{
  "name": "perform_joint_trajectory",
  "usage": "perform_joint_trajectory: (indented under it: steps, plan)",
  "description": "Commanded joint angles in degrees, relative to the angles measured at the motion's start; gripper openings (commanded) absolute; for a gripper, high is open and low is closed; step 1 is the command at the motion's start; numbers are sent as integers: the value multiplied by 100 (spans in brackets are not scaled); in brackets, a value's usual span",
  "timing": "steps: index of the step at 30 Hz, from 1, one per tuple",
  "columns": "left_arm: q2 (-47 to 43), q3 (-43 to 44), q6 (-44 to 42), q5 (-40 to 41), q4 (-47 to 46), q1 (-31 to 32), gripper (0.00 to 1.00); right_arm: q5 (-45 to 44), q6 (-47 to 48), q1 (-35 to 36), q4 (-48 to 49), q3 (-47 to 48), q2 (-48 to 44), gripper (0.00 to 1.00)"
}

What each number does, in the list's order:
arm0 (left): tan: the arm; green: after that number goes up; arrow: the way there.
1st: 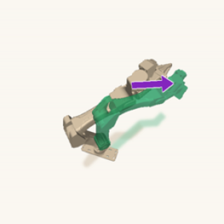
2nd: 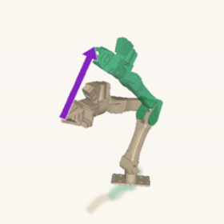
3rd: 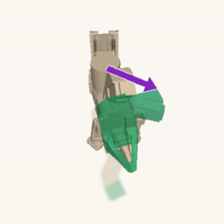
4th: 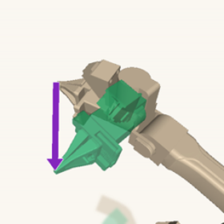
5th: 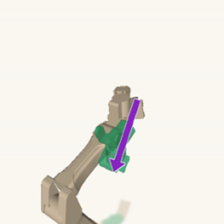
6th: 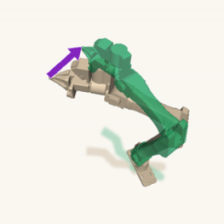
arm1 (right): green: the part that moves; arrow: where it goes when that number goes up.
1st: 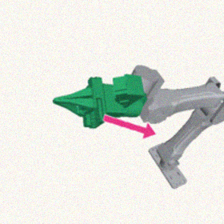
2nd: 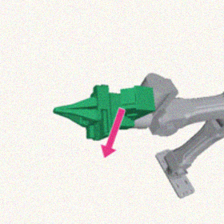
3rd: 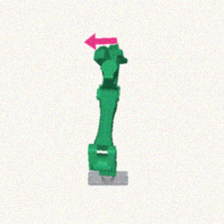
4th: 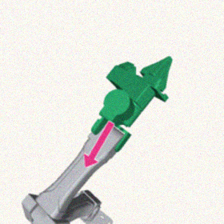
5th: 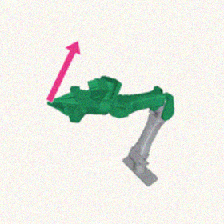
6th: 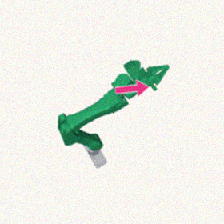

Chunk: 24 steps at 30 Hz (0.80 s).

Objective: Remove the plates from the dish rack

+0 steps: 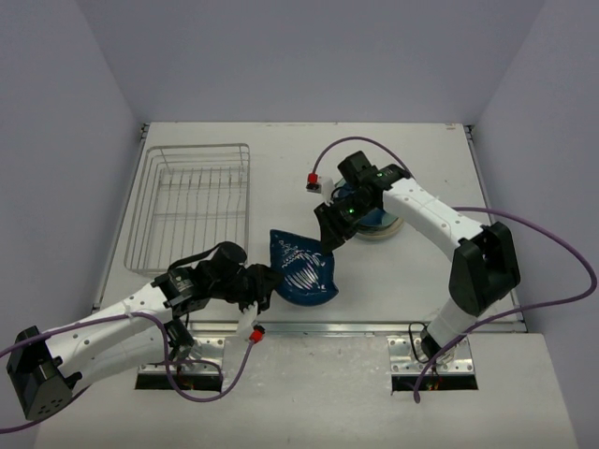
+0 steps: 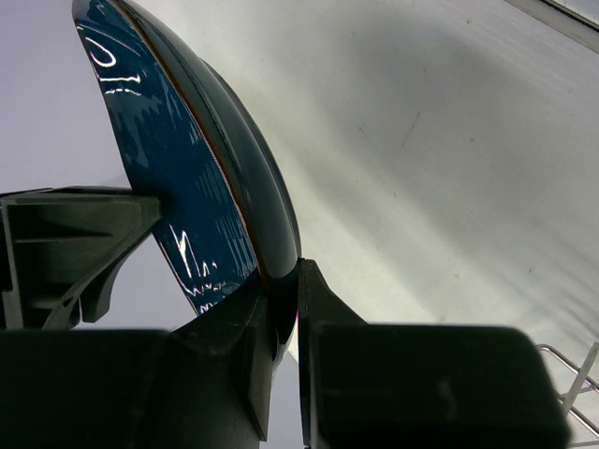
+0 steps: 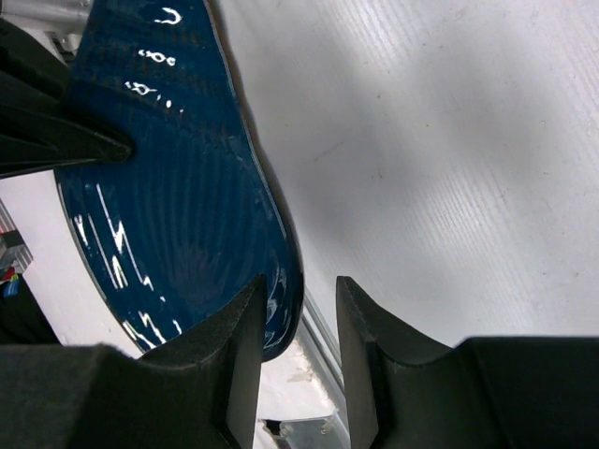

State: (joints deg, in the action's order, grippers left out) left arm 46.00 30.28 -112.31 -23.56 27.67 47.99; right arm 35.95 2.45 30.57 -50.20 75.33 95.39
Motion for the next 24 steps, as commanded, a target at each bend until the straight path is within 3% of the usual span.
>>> perform_joint_trajectory:
  steps: [1,5,8,9,11,13,14,15,19,20,24]
  plan:
    - [-215,126,-2814,-403,-921,62,0,-131,-87,46,142,104,112,35]
    - [-249,127,-2822,-377,-921,70,0,-105,-87,46,124,96,103,28]
    - [-239,113,-2797,-368,-969,70,2,-68,-87,47,27,128,94,18]
    - [-240,109,-2782,-361,-988,77,6,-55,-107,46,5,138,74,10]
    - [-264,107,-2714,-341,-1020,79,22,-4,-207,33,-35,159,14,0]
    - [-301,101,-2661,-298,-1027,79,42,70,-392,2,-60,184,-72,0]
    - [-309,101,-2639,-289,-1027,79,46,102,-405,-2,-58,193,-78,0]
    - [-344,103,-2592,-243,-1028,79,62,230,-470,-41,-54,242,-111,0]
    - [-509,165,-2221,59,-1143,79,93,542,-757,-774,-64,562,-167,0]
    - [-556,193,-2082,145,-1171,79,98,679,-798,-937,-65,640,-139,0]
    - [-838,307,-1350,433,-1219,79,100,958,-964,-1958,-87,1023,38,0]
